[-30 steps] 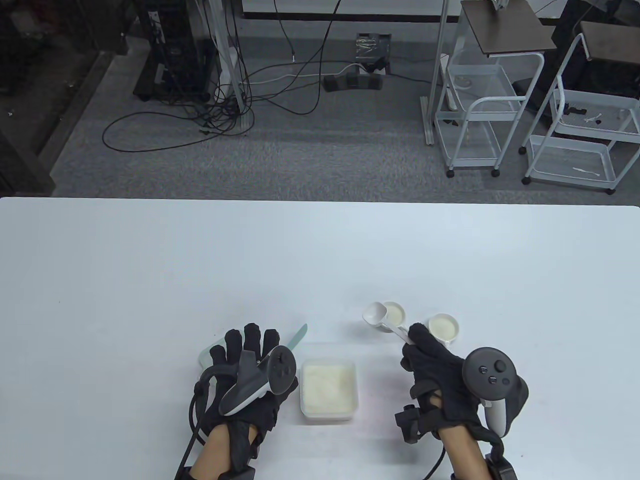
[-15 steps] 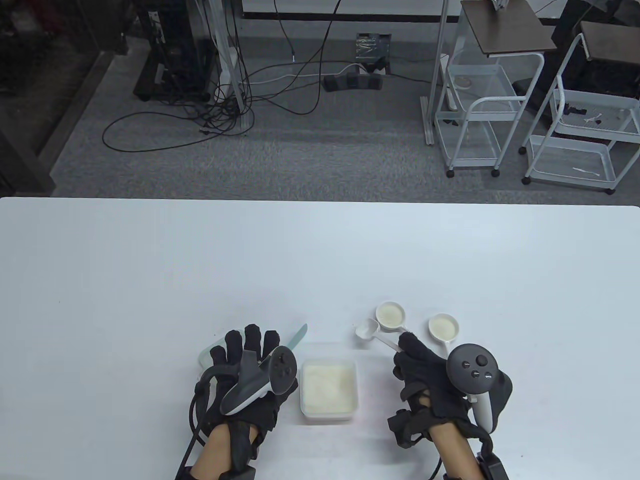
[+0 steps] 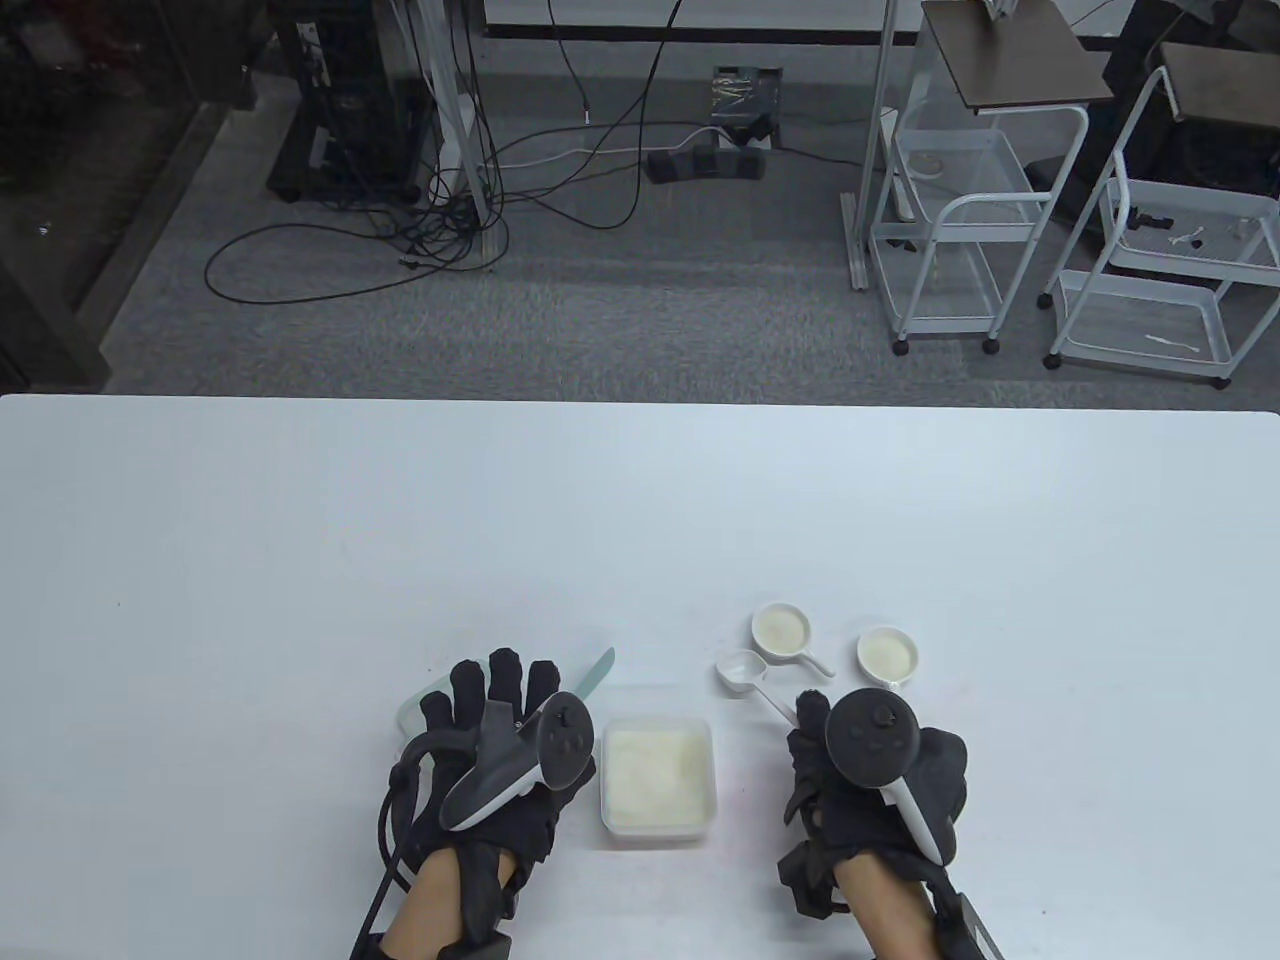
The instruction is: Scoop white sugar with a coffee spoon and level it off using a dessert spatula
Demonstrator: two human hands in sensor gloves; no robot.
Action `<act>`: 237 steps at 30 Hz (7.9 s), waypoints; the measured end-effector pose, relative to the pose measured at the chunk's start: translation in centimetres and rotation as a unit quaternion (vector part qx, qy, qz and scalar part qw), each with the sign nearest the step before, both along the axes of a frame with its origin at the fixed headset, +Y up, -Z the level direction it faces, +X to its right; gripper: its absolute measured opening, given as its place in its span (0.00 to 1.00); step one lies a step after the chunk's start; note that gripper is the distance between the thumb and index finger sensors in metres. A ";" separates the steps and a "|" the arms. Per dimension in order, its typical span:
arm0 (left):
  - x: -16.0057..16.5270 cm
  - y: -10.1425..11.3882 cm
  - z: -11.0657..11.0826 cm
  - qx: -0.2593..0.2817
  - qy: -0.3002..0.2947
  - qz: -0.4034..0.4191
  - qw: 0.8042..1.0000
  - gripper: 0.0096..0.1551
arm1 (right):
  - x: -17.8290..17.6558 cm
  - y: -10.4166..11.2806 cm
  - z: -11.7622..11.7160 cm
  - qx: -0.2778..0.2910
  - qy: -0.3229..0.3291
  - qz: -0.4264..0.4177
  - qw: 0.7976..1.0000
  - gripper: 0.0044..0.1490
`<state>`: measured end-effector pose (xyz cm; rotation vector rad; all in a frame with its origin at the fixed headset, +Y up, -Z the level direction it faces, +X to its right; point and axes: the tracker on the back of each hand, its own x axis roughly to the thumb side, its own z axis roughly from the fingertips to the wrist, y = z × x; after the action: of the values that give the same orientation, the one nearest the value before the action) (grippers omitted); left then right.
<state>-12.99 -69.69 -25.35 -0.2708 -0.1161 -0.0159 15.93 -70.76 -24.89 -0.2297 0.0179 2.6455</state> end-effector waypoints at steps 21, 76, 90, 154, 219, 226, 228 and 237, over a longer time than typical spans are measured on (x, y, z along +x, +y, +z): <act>0.0 -0.1 -0.1 -0.002 0.000 -0.004 1.000 0.60 | -2.5 -2.4 -0.1 -0.088 -0.013 0.216 0.972 0.27; -4.7 2.0 -1.2 0.057 0.029 0.088 0.994 0.59 | -4.1 3.2 2.8 0.062 0.084 0.094 0.990 0.56; -10.5 -3.5 -3.2 -0.061 0.097 0.075 0.991 0.70 | -4.5 3.2 3.0 0.061 0.092 0.096 0.989 0.56; 3.0 1.9 0.6 0.033 -0.224 0.178 0.958 0.76 | -4.2 1.5 1.7 0.042 0.123 -0.110 0.985 0.37; 0.6 -0.3 -0.8 -0.030 -0.077 0.082 0.993 0.49 | -6.2 -1.0 1.3 -0.048 0.111 -0.023 0.992 0.36; 1.5 0.3 -0.3 0.010 -0.072 0.068 0.995 0.44 | -6.3 -1.0 1.3 -0.049 0.111 -0.021 0.992 0.36; 1.7 0.4 -0.2 0.009 -0.064 0.071 0.995 0.43 | -6.3 -1.0 1.4 -0.048 0.111 -0.020 0.993 0.36; 1.9 0.0 -0.2 -0.017 -0.034 0.110 0.993 0.41 | -6.4 -1.1 1.4 -0.047 0.109 -0.019 0.993 0.35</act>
<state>-11.07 -69.66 -25.50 -0.2903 -0.2146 0.1966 9.53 -71.82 -23.47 0.0308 0.2166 2.6216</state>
